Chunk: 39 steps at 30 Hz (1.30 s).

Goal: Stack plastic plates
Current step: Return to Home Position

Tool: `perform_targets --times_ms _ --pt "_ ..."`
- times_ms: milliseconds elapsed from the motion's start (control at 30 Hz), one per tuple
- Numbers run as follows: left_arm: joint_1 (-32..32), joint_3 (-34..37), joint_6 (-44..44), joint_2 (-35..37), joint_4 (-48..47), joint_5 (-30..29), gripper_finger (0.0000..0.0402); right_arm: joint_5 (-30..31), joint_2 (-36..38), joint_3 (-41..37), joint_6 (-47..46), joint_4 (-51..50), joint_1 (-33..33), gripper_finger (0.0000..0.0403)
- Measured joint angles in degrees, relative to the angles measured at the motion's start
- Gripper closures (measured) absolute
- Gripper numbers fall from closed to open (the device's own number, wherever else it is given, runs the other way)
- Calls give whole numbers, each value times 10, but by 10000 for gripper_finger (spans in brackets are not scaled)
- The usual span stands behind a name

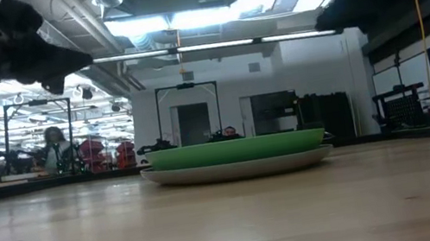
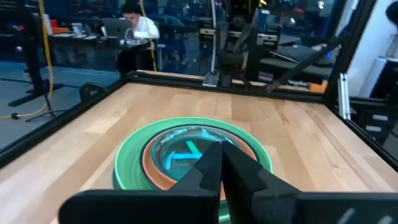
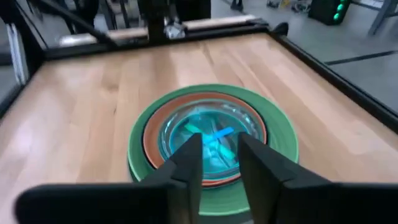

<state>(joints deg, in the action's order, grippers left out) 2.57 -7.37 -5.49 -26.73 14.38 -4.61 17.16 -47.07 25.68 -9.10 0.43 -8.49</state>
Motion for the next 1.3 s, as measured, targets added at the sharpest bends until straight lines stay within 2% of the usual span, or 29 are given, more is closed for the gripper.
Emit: perform_targets --times_ms 267,467,633,900,1000,1133,1300 --pt "0 26 -17 87 -41 2 400 20 156 -83 -24 0 -1 396" --pt "0 26 -14 146 -91 3 400 14 258 -131 -26 3 -1 383" --pt "0 26 -1 187 -127 3 399 2 337 -171 -26 3 -1 399" --pt "0 69 -14 263 -133 4 400 -18 434 -219 -9 -7 -1 398" --pt "0 69 -10 266 -128 21 398 -36 462 -241 1 -5 -1 401" --pt "0 69 -17 265 -136 32 400 -100 469 -253 21 24 -1 401" --pt "0 69 -13 266 -136 27 399 -123 468 -253 36 15 -1 400"
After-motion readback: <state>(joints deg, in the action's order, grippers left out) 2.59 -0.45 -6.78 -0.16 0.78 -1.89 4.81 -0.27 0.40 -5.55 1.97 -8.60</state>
